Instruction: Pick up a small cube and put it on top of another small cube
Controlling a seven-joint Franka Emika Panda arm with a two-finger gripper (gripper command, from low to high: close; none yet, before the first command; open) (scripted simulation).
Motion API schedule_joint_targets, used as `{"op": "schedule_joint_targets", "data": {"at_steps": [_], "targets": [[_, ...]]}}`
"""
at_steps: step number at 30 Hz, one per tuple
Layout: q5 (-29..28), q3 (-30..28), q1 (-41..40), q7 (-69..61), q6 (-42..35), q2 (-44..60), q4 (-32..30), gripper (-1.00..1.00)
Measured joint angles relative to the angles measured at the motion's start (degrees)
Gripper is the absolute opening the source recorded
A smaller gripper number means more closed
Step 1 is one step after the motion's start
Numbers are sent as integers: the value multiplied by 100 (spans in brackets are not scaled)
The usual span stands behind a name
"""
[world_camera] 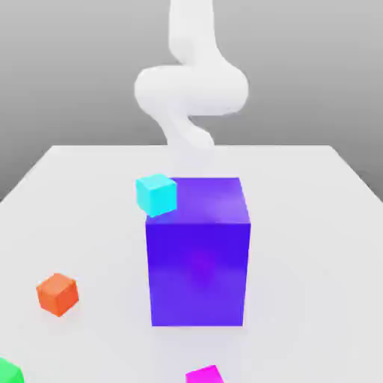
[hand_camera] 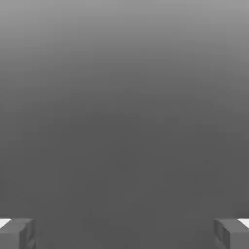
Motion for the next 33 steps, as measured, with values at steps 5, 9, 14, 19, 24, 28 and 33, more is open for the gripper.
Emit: {"op": "schedule_joint_targets", "data": {"at_steps": [5, 9, 14, 19, 24, 28, 33], "targets": [[80, -120, 164, -352, 334, 1073, -5, 0], [155, -200, 277, -636, 588, 1905, -8, 0], [260, -258, 376, -998, 908, 2945, -12, 0], [331, -261, 436, -1335, 1228, 3983, -17, 0], [318, -230, 435, -1612, 1552, 5017, -22, 0], [222, -212, 433, -1774, 1812, 5840, -27, 0], [253, -147, 385, -1865, 2518, 6881, 145, 0]]}}
